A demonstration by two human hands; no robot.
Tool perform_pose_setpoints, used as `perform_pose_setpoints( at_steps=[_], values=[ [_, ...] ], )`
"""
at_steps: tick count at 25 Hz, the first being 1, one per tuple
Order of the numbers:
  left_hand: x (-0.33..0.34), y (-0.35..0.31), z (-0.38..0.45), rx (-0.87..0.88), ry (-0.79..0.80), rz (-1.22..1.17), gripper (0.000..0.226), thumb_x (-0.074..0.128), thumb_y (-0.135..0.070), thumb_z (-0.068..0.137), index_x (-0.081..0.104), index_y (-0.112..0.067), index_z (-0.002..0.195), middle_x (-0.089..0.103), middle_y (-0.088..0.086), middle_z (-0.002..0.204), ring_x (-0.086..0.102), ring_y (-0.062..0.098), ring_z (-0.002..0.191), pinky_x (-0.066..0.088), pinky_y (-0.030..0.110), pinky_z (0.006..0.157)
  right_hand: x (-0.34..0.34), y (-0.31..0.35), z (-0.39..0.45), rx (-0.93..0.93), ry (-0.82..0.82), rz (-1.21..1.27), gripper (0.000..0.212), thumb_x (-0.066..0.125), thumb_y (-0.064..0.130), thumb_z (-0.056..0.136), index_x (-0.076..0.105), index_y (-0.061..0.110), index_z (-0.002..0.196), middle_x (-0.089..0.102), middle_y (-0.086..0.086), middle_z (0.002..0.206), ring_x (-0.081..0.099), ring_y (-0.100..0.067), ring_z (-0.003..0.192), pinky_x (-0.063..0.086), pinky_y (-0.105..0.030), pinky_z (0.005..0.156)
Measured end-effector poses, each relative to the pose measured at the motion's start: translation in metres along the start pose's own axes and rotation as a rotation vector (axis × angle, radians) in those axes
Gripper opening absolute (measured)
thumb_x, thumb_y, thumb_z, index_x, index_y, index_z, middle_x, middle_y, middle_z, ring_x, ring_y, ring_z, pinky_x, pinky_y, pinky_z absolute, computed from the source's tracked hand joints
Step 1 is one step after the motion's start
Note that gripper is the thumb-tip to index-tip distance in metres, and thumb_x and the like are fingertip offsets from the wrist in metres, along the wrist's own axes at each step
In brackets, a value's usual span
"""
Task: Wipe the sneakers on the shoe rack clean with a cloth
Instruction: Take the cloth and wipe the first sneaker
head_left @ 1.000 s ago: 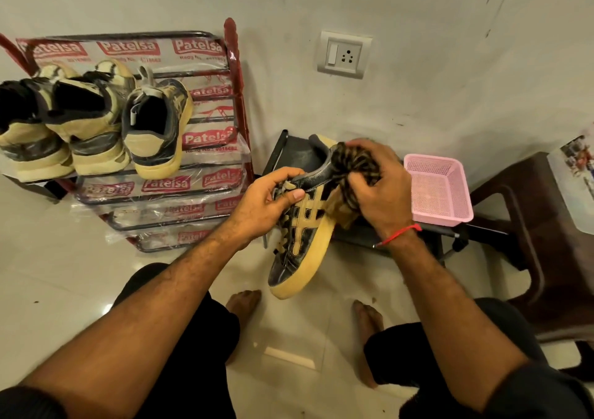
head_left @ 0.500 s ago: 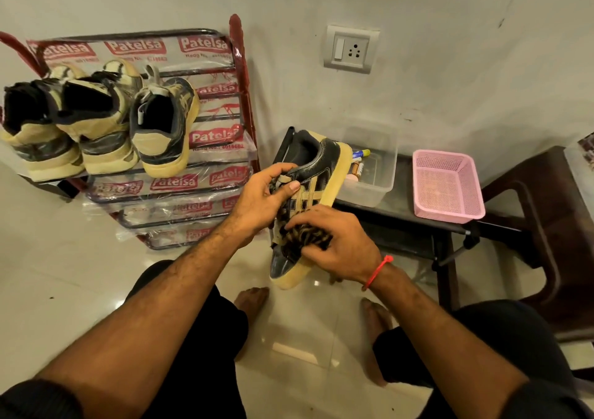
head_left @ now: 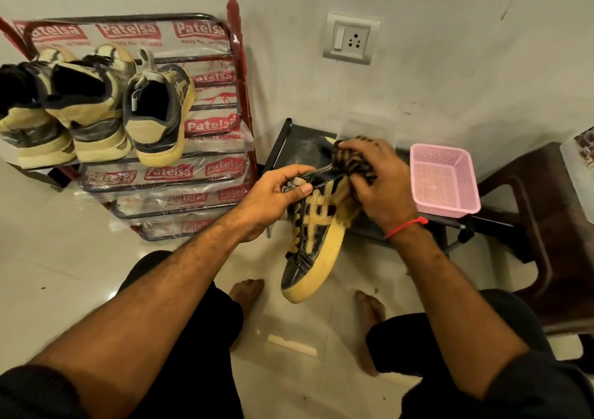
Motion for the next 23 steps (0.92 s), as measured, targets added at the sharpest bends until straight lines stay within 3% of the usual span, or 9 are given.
perform_pose_setpoints(
  at_steps=[2, 6, 8, 11, 13, 15, 17, 19, 23],
  values=[
    [0.002, 0.000, -0.001, 0.001, 0.005, 0.013, 0.030, 0.059, -0.004, 0.099, 0.068, -0.026, 0.118, 0.072, 0.011, 0.112, 0.070, 0.015, 0.102, 0.060, 0.033, 0.088, -0.016, -0.013, 0.005, 0.108, -0.102, 0.008, 0.050, 0.061, -0.002, 0.079, 0.064, 0.019, 0.125, 0.063, -0.007, 0.122, 0.057, -0.015, 0.112, 0.052, -0.040, 0.098],
    [0.000, 0.004, -0.002, 0.012, -0.003, 0.026, 0.031, 0.056, -0.002, 0.100, 0.066, -0.022, 0.121, 0.071, 0.005, 0.113, 0.070, 0.013, 0.104, 0.060, 0.032, 0.086, 0.018, 0.031, -0.025, -0.144, 0.235, 0.083, 0.052, 0.065, -0.002, 0.080, 0.063, 0.017, 0.128, 0.062, -0.007, 0.124, 0.055, -0.021, 0.118, 0.046, -0.031, 0.104],
    [0.001, 0.003, -0.001, 0.004, 0.003, 0.012, 0.029, 0.057, -0.004, 0.099, 0.067, -0.022, 0.121, 0.071, 0.009, 0.115, 0.070, 0.016, 0.104, 0.061, 0.035, 0.087, 0.015, 0.021, -0.012, -0.124, 0.142, 0.063, 0.051, 0.065, -0.003, 0.079, 0.064, 0.017, 0.127, 0.063, -0.009, 0.123, 0.056, -0.025, 0.117, 0.048, -0.033, 0.102],
    [0.003, 0.002, -0.002, -0.014, -0.012, 0.028, 0.030, 0.058, -0.005, 0.100, 0.067, -0.026, 0.119, 0.073, 0.007, 0.110, 0.071, 0.012, 0.098, 0.062, 0.035, 0.085, -0.007, -0.009, -0.001, 0.102, -0.092, 0.023, 0.050, 0.064, -0.004, 0.080, 0.064, 0.018, 0.124, 0.063, -0.008, 0.121, 0.059, -0.022, 0.112, 0.054, -0.042, 0.097],
    [0.003, 0.003, -0.001, -0.021, -0.080, 0.036, 0.029, 0.056, -0.006, 0.101, 0.066, -0.027, 0.118, 0.072, 0.001, 0.105, 0.072, 0.008, 0.092, 0.063, 0.034, 0.079, 0.008, 0.004, -0.021, 0.019, 0.046, 0.087, 0.047, 0.066, 0.001, 0.079, 0.065, 0.017, 0.124, 0.064, -0.007, 0.120, 0.058, -0.019, 0.113, 0.052, -0.039, 0.099],
    [-0.005, 0.004, 0.001, -0.024, -0.210, 0.003, 0.027, 0.055, -0.007, 0.102, 0.066, -0.026, 0.117, 0.073, -0.001, 0.103, 0.071, 0.012, 0.090, 0.062, 0.035, 0.073, 0.035, 0.037, -0.050, -0.184, 0.347, 0.179, 0.043, 0.068, 0.012, 0.079, 0.066, 0.016, 0.122, 0.065, -0.005, 0.116, 0.058, -0.017, 0.111, 0.049, -0.031, 0.101],
    [-0.012, 0.001, 0.003, -0.008, -0.299, -0.029, 0.027, 0.056, -0.006, 0.102, 0.067, -0.028, 0.114, 0.074, -0.002, 0.101, 0.072, 0.011, 0.090, 0.062, 0.036, 0.076, 0.047, 0.050, -0.063, -0.318, 0.549, 0.156, 0.042, 0.072, 0.017, 0.079, 0.066, 0.016, 0.121, 0.066, -0.004, 0.112, 0.058, -0.018, 0.107, 0.049, -0.031, 0.097],
    [-0.014, -0.003, 0.002, 0.015, -0.311, -0.017, 0.027, 0.056, -0.007, 0.102, 0.067, -0.027, 0.116, 0.074, -0.002, 0.103, 0.072, 0.009, 0.091, 0.063, 0.036, 0.079, 0.041, 0.041, -0.046, -0.288, 0.463, 0.138, 0.043, 0.073, 0.014, 0.079, 0.065, 0.015, 0.122, 0.064, -0.006, 0.114, 0.057, -0.018, 0.107, 0.051, -0.032, 0.095],
    [-0.004, -0.007, 0.001, 0.058, -0.255, 0.011, 0.029, 0.057, -0.006, 0.101, 0.066, -0.025, 0.122, 0.072, -0.003, 0.107, 0.071, 0.002, 0.094, 0.061, 0.026, 0.080, 0.018, 0.016, -0.007, -0.014, -0.026, 0.110, 0.044, 0.066, -0.001, 0.079, 0.066, 0.013, 0.121, 0.066, -0.008, 0.116, 0.057, -0.012, 0.107, 0.050, -0.021, 0.096]
  ],
)
Point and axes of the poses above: each hand's wrist, its own z-axis towards the middle knuckle, its own x-axis out of the palm, y = z × x, the point moved 2 cm from there along z, towards the middle knuckle
